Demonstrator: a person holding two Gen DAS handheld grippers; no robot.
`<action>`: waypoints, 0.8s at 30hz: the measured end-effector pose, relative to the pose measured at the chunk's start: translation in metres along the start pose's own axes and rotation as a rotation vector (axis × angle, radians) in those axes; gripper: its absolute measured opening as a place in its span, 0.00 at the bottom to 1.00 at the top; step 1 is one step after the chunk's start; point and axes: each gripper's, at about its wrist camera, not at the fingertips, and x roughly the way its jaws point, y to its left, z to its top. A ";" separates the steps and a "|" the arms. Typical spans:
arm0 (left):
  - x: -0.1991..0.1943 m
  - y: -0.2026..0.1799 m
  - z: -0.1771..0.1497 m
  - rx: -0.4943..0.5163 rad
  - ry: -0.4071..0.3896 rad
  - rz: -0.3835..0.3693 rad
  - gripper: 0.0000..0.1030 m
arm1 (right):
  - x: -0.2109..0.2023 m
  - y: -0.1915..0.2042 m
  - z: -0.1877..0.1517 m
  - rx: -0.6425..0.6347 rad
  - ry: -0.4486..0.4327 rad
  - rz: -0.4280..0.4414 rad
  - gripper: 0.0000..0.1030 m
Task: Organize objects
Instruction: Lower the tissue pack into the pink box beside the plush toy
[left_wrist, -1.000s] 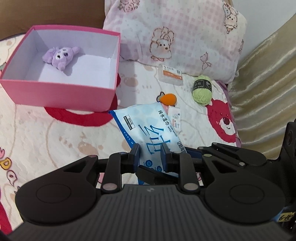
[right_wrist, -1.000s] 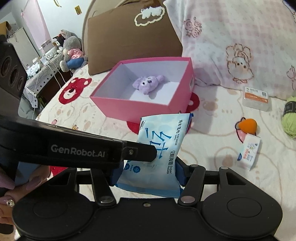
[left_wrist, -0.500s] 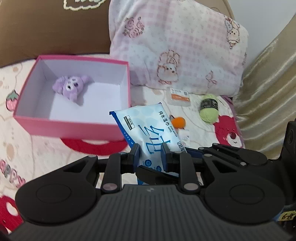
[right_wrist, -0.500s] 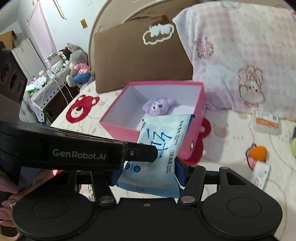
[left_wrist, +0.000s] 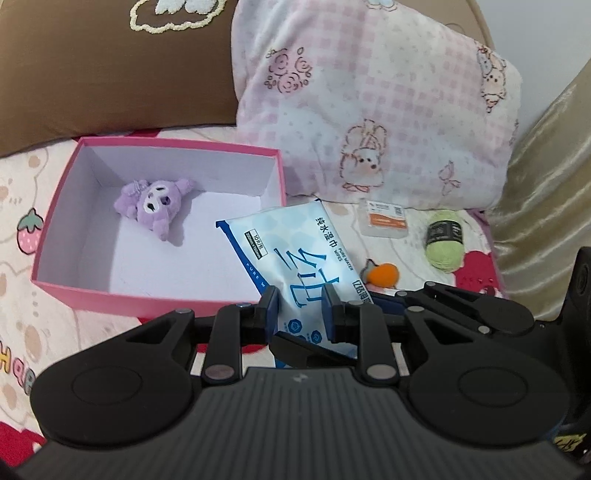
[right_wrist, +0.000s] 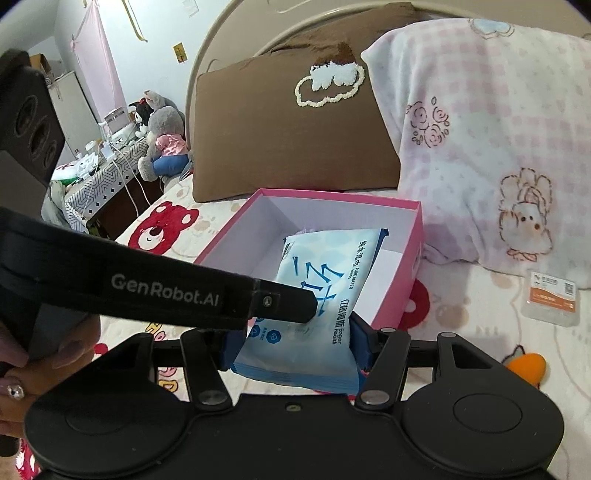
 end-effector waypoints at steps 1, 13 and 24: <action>0.002 0.002 0.002 -0.006 0.003 0.005 0.22 | 0.004 -0.001 0.002 0.005 0.005 0.006 0.62; 0.035 0.046 0.046 -0.064 -0.016 0.025 0.22 | 0.062 -0.008 0.045 -0.103 0.040 0.020 0.62; 0.100 0.093 0.067 -0.131 0.000 -0.002 0.22 | 0.118 -0.040 0.063 0.001 0.145 0.028 0.64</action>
